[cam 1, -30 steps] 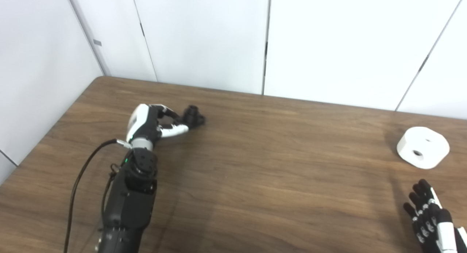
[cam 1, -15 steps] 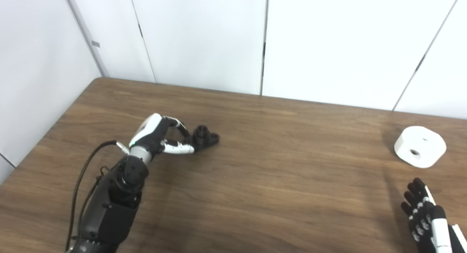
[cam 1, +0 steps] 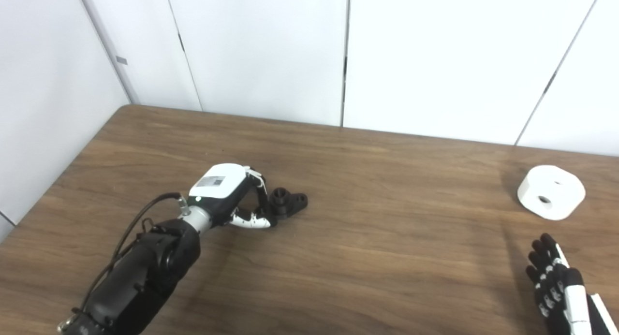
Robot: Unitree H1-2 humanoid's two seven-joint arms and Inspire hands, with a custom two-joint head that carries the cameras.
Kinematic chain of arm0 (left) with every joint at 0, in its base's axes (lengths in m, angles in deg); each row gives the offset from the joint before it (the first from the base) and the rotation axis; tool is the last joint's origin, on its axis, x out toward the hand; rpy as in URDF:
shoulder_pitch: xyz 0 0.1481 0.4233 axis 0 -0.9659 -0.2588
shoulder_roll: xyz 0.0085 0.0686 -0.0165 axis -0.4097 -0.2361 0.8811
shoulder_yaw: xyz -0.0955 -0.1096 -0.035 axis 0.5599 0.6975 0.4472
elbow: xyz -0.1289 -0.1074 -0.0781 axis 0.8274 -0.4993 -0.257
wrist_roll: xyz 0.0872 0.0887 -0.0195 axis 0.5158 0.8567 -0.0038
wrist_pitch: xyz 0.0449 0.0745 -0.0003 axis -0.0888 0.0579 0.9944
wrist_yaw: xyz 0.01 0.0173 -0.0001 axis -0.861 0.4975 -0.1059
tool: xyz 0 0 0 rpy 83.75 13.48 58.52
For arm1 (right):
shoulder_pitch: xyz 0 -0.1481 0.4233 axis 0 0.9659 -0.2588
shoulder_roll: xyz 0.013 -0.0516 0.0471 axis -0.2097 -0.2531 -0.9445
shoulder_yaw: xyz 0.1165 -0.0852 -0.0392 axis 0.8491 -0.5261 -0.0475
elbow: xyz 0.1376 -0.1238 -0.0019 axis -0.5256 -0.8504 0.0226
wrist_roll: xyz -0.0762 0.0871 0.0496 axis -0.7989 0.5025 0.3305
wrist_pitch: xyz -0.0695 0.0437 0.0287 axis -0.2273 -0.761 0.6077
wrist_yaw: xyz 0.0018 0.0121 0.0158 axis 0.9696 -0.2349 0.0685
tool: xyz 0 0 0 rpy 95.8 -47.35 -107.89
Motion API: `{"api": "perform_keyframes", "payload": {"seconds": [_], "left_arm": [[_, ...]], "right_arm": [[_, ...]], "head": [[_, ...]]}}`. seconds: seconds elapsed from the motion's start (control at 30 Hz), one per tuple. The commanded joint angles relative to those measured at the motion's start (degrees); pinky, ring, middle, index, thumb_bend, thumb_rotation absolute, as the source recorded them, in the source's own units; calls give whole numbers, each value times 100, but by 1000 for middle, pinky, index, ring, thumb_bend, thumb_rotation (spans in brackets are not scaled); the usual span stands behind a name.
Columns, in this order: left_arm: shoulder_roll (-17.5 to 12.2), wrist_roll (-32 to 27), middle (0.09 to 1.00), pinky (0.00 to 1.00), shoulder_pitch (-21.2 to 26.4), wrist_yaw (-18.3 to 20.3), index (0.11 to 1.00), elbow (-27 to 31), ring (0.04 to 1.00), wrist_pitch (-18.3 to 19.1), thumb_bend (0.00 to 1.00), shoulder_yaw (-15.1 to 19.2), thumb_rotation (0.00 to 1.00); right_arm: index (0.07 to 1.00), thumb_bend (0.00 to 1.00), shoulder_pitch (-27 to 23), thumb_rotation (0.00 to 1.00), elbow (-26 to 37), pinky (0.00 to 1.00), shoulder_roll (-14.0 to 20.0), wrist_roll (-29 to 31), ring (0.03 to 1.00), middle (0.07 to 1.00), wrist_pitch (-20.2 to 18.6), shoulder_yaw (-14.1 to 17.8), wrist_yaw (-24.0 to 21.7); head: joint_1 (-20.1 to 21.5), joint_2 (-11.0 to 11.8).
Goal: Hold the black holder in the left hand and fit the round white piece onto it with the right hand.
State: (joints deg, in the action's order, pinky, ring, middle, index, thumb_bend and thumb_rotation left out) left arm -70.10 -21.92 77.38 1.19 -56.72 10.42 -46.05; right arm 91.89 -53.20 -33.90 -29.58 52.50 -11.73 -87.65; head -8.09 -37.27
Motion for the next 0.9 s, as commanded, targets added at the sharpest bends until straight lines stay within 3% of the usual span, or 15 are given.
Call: {"api": "perform_keyframes", "payload": {"seconds": [0.0,0.17,0.33,0.47,0.87], "left_arm": [[48,317,840,999,-351,399,489,-210,934,-74,513,-453,63],[32,416,863,1000,-374,164,489,-158,960,-393,516,-536,59],[-2,561,864,1000,-385,-397,488,-322,979,-939,519,-715,59],[10,512,879,1000,-381,-597,488,-389,999,-1235,519,-795,61],[78,-167,871,1000,-332,-482,490,-279,986,-1556,515,-768,62]], "right_arm": [[1000,620,-53,1000,200,1000,4,-2,1000,992,36,-8,17],[1000,617,-58,1000,178,1000,5,-74,1000,987,73,-29,40],[1000,621,-64,1000,168,1000,-5,-61,1000,984,97,-32,35],[1000,625,-64,1000,191,1000,-16,-99,1000,983,72,-44,53],[1000,637,-95,1000,185,1000,-43,-167,1000,983,39,-78,84]], "head": [[-6,0],[5,3],[61,-50],[87,-71],[174,-96]]}}
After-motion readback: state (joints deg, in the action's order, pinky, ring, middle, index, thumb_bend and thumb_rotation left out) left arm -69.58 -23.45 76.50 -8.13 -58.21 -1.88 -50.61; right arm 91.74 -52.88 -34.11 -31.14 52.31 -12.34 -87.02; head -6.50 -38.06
